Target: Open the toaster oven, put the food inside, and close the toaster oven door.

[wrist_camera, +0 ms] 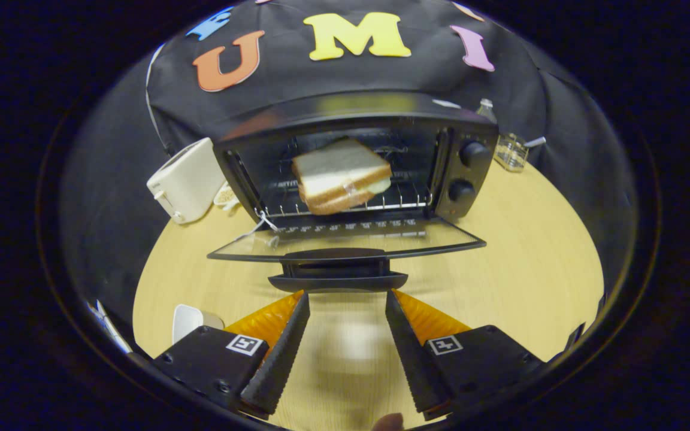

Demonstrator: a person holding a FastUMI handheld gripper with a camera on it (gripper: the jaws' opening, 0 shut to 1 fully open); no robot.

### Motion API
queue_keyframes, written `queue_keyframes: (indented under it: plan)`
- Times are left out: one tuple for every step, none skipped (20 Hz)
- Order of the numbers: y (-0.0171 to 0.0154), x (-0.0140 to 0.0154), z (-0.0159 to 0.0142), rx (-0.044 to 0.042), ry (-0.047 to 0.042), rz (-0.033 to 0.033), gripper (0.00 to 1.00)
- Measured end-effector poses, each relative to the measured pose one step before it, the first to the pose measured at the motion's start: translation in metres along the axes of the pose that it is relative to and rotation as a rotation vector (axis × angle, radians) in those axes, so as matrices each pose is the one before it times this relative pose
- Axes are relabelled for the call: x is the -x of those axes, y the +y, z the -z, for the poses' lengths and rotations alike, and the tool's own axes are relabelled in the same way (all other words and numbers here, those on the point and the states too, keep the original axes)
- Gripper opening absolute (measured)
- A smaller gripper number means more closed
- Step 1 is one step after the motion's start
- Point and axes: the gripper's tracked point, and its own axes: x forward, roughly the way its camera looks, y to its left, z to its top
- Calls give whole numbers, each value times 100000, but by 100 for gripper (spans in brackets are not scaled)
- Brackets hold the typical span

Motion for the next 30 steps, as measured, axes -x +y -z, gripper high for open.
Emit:
queue_keyframes:
  plan:
    - [91,192,-1515,2842,-3821,172,85]
    - [82,-79,-1685,2694,-3446,-216,85]
    - [238,189,-671,1591,-2113,-115,85]
    - [109,192,-1450,-49,-2099,-462,85]
    - [103,465,-1668,-690,-2687,-565,86]
    - [124,692,-1965,-546,-3304,-301,85]
    - [117,776,-1910,-606,-3544,-569,85]
    - [142,970,-2181,-729,-3856,-803,85]
    - [-55,972,-1885,-250,-3750,-334,85]
    - [-79,1047,-2132,-266,-3709,-239,85]
    - [-119,1020,-1930,72,-3410,-88,85]
    - [-124,1094,-2017,540,-3312,243,85]
    - [-227,1022,-1692,500,-3003,-4,85]
    - [-135,1077,-1801,575,-2911,16,85]
    - [-233,1193,-1621,418,-3043,12,85]
    - [-46,1255,-1667,354,-2265,-145,85]
    - [-90,1398,-1588,271,-2783,-489,85]
    - [-184,1331,-1385,937,-2000,420,85]
    - [-410,1487,-1119,1459,-2591,634,85]
    - [-246,1515,-1240,817,-2443,357,85]
    - [-48,1167,-618,-21,-1965,16,85]
    - [-132,1184,-513,-488,-1707,359,85]
    - [-188,1229,-414,31,-1499,410,85]
    - [-144,1103,-383,896,-1414,756,85]
    - [-40,1212,-224,712,-1407,383,85]
    - [19,1024,-181,-94,-1211,-40,85]
    - [42,877,-6,-871,-1365,103,85]
    - [-34,871,26,-1265,-869,224,85]
    - [-161,791,160,-2027,-395,322,85]
    - [-95,606,234,-2144,-382,296,85]
